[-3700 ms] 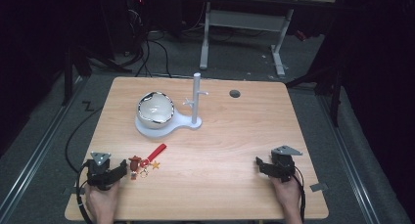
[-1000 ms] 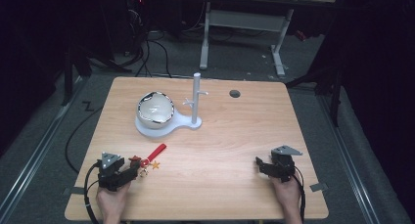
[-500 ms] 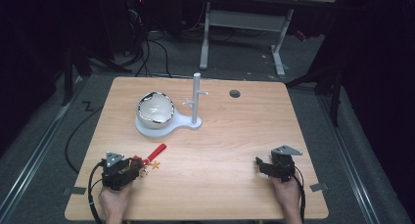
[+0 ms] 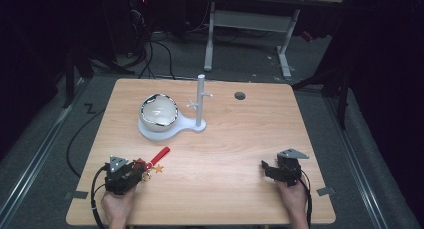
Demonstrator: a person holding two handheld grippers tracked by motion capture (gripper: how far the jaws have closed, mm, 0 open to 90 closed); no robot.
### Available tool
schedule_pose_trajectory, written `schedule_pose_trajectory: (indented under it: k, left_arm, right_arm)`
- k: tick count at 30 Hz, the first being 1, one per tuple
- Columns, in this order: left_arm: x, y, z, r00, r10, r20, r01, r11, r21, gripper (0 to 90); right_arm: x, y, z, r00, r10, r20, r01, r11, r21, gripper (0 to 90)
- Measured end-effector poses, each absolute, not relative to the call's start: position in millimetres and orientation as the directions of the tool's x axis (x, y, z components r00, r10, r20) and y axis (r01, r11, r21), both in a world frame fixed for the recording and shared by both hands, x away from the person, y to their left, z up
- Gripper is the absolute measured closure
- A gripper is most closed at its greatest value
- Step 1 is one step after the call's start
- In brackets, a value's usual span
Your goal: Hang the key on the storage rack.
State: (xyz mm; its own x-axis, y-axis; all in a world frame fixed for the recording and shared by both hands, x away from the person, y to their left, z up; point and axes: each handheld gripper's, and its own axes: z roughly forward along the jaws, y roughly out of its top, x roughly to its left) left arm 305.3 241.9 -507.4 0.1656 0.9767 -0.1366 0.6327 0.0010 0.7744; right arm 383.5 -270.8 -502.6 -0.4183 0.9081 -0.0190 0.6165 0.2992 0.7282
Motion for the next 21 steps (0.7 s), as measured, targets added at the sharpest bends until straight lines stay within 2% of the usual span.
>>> schedule_pose_trajectory:
  k: [21]
  left_arm:
    - [300, 232, -472, 0.261, 0.957, -0.125, 0.558, -0.044, 0.829, 56.7]
  right_arm:
    - [384, -271, -503, -0.418, 0.908, -0.018, 0.617, 0.299, 0.728, 29.9]
